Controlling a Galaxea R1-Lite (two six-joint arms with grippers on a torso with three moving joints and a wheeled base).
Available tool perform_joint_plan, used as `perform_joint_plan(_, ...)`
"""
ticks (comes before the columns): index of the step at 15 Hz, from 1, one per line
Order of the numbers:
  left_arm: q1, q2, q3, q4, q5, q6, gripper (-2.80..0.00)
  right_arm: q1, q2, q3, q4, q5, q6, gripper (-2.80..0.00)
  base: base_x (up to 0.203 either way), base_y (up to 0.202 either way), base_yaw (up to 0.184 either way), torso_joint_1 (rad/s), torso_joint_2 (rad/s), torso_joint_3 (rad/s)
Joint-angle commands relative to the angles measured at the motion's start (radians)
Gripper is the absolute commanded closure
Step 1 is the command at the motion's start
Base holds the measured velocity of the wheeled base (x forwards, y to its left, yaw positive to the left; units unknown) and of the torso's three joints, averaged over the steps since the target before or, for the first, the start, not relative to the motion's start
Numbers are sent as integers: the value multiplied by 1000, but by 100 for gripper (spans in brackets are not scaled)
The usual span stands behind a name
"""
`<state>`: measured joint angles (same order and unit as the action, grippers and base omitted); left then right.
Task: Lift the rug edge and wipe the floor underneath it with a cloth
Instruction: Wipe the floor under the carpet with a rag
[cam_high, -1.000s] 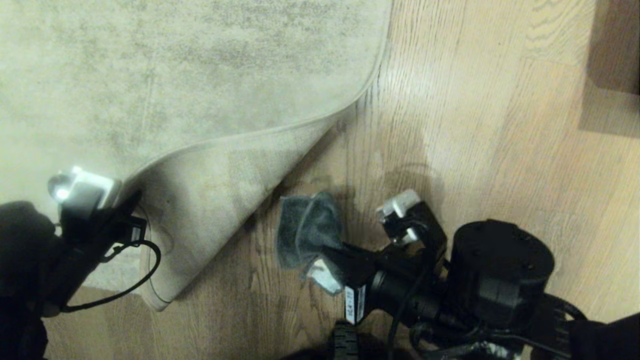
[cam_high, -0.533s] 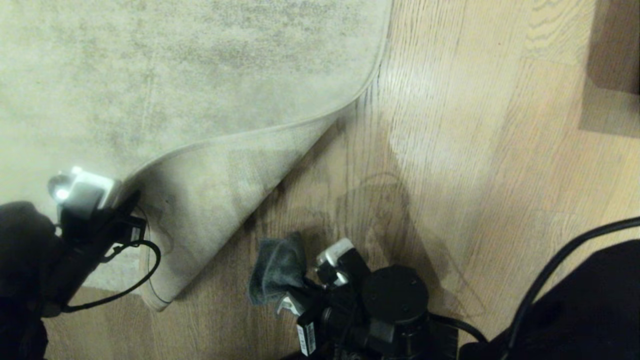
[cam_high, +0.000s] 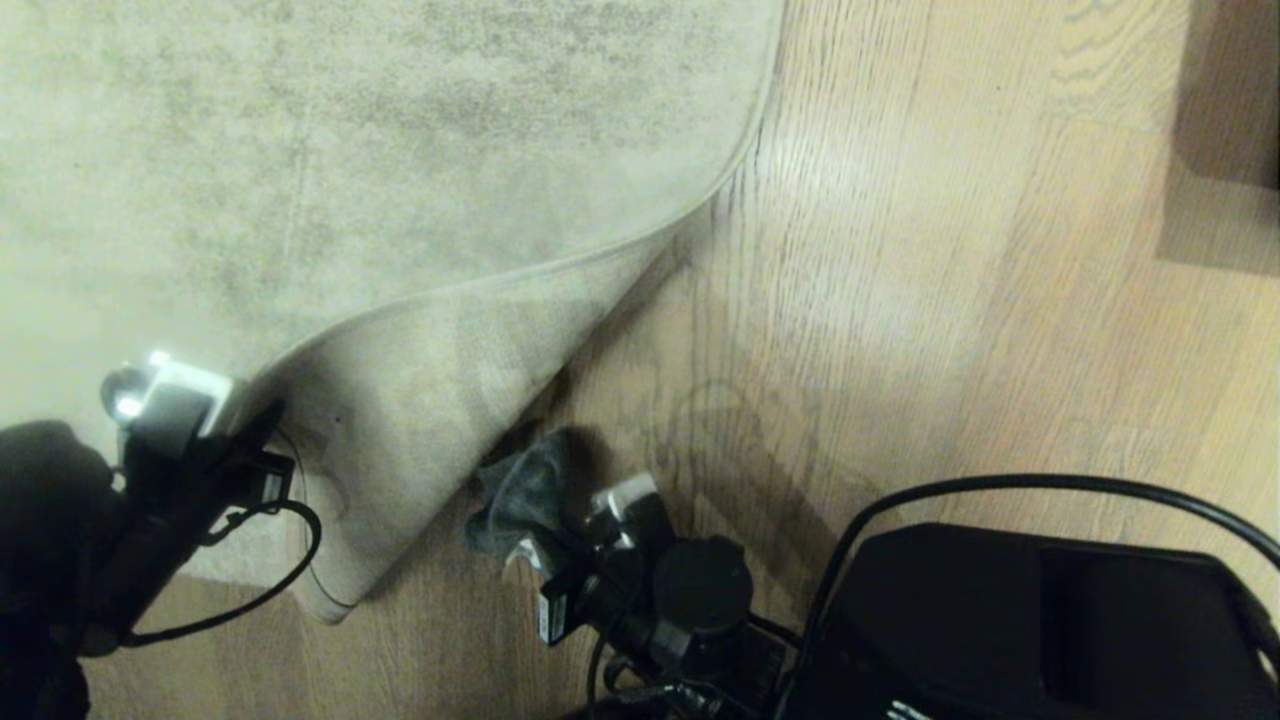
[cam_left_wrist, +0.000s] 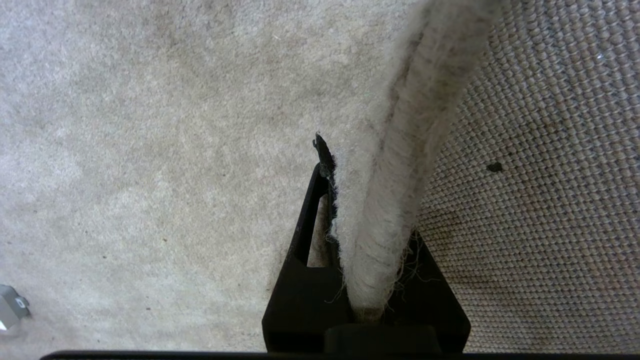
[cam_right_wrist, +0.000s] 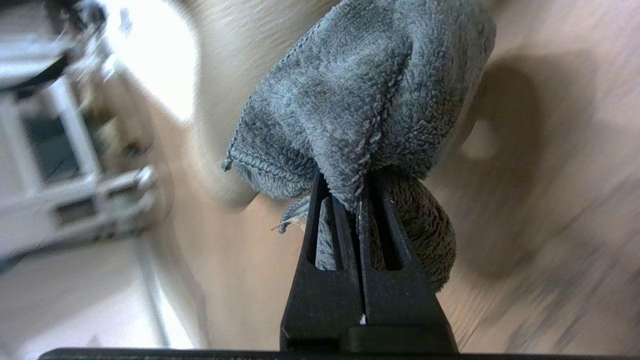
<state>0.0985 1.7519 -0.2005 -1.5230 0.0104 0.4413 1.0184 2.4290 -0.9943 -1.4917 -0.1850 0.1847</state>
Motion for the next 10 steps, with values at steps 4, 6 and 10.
perform_joint_plan(4, 1, -2, 1, -29, 0, 2, 0, -177, -9, -50, -9, -3, -30, 0, 0, 0, 0, 0, 0, 0)
perform_joint_plan(6, 0, -2, 3, -30, 0, 2, 0, -239, -60, -50, -4, -2, -38, 0, 0, 0, 0, 0, 0, 0)
perform_joint_plan(10, 0, -3, 1, -31, 0, 2, 0, -326, -217, -26, 12, -1, -53, 0, 0, 0, 0, 0, 0, 0)
